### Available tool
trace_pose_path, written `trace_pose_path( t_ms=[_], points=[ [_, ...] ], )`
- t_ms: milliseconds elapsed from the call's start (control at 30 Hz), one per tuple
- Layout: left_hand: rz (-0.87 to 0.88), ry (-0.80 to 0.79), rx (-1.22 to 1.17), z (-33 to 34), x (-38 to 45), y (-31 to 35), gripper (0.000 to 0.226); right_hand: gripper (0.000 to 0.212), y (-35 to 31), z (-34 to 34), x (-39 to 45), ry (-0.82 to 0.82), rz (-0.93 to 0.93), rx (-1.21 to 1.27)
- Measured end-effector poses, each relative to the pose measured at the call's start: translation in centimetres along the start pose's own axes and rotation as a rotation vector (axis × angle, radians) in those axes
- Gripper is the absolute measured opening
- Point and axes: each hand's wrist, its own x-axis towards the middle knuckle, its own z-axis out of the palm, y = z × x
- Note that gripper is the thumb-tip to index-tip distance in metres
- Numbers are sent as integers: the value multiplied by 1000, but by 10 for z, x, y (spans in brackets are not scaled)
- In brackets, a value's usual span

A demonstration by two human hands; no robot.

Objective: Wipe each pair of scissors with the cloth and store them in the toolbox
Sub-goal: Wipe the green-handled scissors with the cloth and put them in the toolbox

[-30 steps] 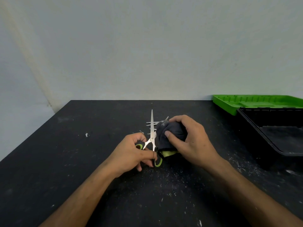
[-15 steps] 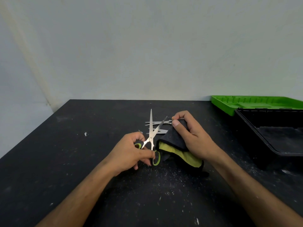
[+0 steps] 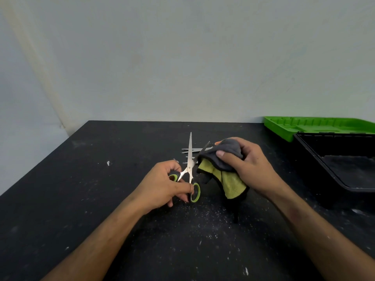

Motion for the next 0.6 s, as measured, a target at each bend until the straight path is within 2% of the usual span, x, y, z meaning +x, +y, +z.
trace_pose_path(
  t_ms=[100, 200, 267, 433, 600],
  points=[
    [4, -6, 33, 1, 1, -2, 31, 5, -2, 2, 1, 42, 24, 28],
    [14, 11, 51, 2, 0, -2, 32, 10, -2, 1, 0, 38, 38, -25],
    [15, 24, 59, 2, 0, -1, 30, 16, -4, 2, -2, 18, -17, -98],
    [17, 36, 75, 5, -1, 1, 31, 23, -16, 16, -11, -56, -37, -236],
    [29, 40, 97, 9, 0, -1, 32, 13, -22, 29, -17, -212, -95, -400]
  ],
)
